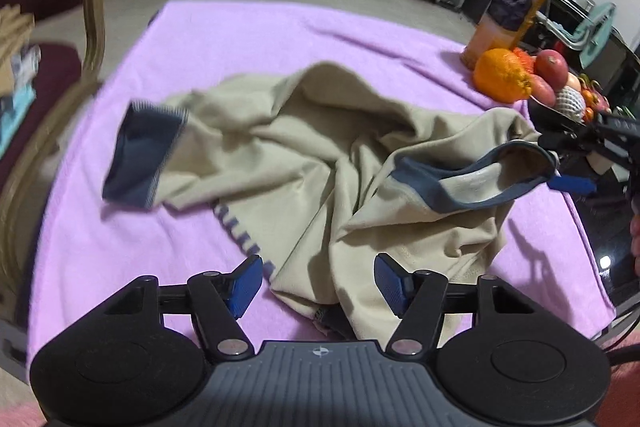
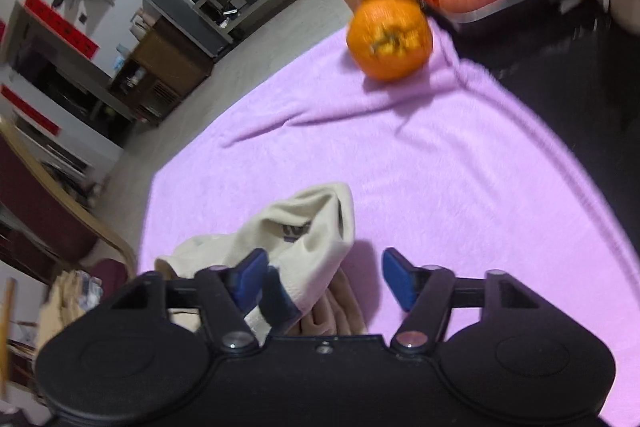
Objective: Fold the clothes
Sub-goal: 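Lower both grippers onto the beige shirt and close on its fabric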
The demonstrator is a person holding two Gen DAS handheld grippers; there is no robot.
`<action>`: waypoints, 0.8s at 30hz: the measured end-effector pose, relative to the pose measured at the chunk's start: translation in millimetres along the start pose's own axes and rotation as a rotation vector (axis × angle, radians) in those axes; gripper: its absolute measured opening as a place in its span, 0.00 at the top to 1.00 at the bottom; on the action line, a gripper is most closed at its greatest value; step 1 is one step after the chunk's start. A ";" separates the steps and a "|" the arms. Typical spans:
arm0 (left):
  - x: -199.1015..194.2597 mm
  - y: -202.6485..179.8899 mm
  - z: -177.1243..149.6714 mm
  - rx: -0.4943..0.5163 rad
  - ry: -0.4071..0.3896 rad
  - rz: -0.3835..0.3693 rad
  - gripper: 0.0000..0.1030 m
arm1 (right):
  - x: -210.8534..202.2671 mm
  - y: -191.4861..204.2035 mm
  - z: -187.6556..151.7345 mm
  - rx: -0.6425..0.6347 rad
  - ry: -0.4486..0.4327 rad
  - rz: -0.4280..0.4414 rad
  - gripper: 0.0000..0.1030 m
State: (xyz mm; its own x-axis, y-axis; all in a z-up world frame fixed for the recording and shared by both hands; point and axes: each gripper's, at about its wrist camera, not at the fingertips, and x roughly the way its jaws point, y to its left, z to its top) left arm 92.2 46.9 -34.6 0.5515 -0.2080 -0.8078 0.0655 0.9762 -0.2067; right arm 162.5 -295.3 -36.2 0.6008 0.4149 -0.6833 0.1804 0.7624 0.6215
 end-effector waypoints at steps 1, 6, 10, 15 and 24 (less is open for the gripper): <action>3.6 2.1 0.3 -0.019 0.015 -0.013 0.39 | 3.4 -5.7 0.8 0.029 0.017 0.012 0.41; 22.1 -1.5 0.8 -0.042 0.064 -0.081 0.41 | 12.4 -12.3 4.7 0.068 0.048 0.023 0.45; 37.2 -5.1 -1.0 -0.042 0.081 -0.112 0.47 | 12.6 -12.7 7.1 0.086 0.025 0.027 0.53; 44.9 -10.3 -3.3 -0.060 0.087 -0.177 0.54 | 8.6 -18.1 10.9 0.109 0.006 0.048 0.53; 34.9 -22.6 -8.6 0.010 0.019 -0.156 0.87 | 18.6 -20.7 19.9 0.111 0.016 0.087 0.53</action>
State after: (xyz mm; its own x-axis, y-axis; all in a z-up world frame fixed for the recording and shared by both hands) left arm 102.8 17.0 -62.9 0.5178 -0.3584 -0.7768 0.1575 0.9324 -0.3253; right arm 185.4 -313.3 -54.2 0.6055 0.4852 -0.6308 0.2141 0.6641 0.7163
